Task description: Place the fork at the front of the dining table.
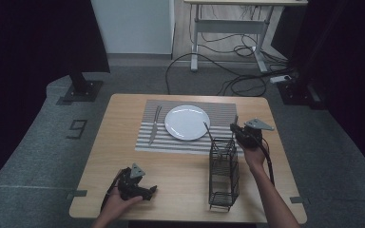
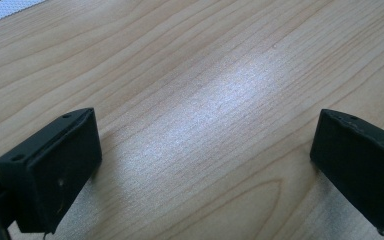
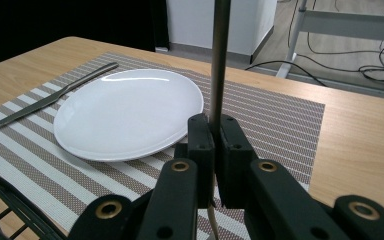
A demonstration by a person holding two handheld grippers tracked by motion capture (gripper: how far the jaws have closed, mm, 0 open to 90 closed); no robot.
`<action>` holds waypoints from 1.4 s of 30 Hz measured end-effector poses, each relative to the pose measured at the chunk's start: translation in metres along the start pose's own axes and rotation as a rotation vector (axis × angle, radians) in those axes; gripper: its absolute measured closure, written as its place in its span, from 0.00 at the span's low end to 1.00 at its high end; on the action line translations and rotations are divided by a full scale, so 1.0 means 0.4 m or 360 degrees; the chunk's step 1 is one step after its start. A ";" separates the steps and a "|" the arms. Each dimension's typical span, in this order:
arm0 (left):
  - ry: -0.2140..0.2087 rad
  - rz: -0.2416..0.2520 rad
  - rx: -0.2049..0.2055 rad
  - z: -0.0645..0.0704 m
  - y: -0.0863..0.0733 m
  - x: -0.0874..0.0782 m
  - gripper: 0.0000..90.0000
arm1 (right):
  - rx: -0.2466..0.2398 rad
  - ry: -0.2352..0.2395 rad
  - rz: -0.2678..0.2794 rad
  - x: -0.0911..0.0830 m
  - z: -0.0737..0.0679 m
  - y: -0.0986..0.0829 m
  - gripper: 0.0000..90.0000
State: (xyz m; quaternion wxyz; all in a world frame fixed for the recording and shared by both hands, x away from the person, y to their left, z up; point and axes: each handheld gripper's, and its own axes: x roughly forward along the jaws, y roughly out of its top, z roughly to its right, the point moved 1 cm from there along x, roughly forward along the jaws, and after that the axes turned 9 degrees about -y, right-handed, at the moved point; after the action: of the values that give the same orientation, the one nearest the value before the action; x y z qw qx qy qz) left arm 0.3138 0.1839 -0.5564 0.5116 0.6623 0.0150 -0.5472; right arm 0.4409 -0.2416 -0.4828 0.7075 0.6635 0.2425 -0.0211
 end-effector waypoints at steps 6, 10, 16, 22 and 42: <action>0.0000 0.0003 -0.0001 0.000 0.000 0.000 0.00 | 0.0019 0.0033 -0.0015 0.002 0.005 -0.026 0.94; 0.0001 0.0003 0.0000 0.000 0.000 0.000 0.00 | 0.0024 0.0037 -0.0054 0.001 0.009 -0.037 0.94; 0.0001 0.0004 0.0000 0.000 0.000 0.001 0.00 | 0.0025 0.0046 -0.0031 -0.003 0.010 -0.064 0.94; 0.0001 0.0003 0.0001 0.000 0.000 0.000 0.00 | 0.0018 0.0069 -0.0049 -0.005 0.002 -0.069 0.93; 0.0000 0.0003 -0.0001 0.000 0.000 0.000 0.00 | 0.0029 -0.0002 -0.0098 -0.010 0.037 -0.063 0.95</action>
State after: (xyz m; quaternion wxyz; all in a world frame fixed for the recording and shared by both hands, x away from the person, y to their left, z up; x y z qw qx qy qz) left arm 0.3138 0.1838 -0.5565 0.5122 0.6623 0.0146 -0.5466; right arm 0.4332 -0.2597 -0.5046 0.7006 0.6621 0.2621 -0.0455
